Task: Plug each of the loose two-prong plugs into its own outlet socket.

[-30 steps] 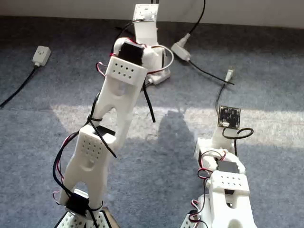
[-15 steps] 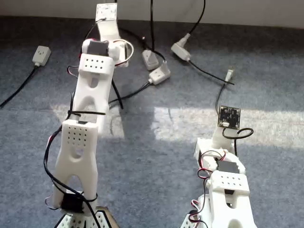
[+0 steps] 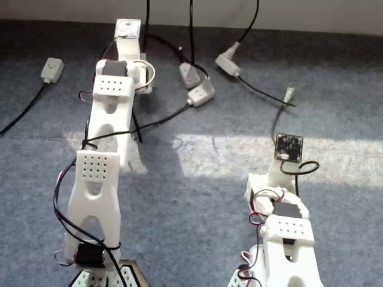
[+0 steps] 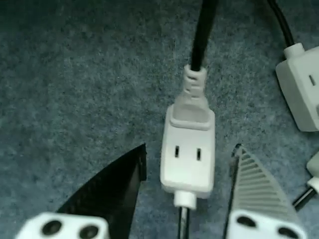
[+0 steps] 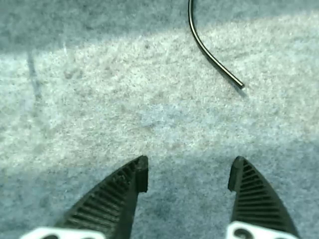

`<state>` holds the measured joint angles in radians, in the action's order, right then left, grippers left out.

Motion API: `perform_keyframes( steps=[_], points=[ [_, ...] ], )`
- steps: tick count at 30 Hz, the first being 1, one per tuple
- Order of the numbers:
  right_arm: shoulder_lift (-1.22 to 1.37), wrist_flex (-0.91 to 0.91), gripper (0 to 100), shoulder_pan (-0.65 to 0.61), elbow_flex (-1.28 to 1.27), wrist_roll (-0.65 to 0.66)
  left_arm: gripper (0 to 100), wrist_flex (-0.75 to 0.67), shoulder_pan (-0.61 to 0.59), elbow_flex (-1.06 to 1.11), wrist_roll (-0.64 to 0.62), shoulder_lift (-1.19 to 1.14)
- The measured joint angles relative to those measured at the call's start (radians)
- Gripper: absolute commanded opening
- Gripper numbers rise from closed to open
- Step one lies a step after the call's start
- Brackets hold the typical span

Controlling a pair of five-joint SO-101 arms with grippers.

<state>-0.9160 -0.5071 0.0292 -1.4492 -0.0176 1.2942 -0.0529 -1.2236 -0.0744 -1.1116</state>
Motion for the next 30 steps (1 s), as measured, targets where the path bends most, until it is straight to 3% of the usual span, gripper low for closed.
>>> perform_keyframes(
  steps=[15,19,23,30],
  points=[
    [0.000,0.000,26.5,0.000,0.000,0.000,31,0.009,-0.189,-0.212,-0.035,0.000],
    [0.000,0.000,26.5,0.000,0.000,0.000,31,-0.069,-0.284,-0.198,-0.028,0.000],
    [0.000,0.000,26.5,-0.008,0.000,0.000,31,-0.153,-0.351,-0.126,0.077,0.000],
    [0.000,0.000,26.5,-0.012,0.000,0.000,31,-0.379,-0.466,0.018,0.133,0.000]
  ],
)
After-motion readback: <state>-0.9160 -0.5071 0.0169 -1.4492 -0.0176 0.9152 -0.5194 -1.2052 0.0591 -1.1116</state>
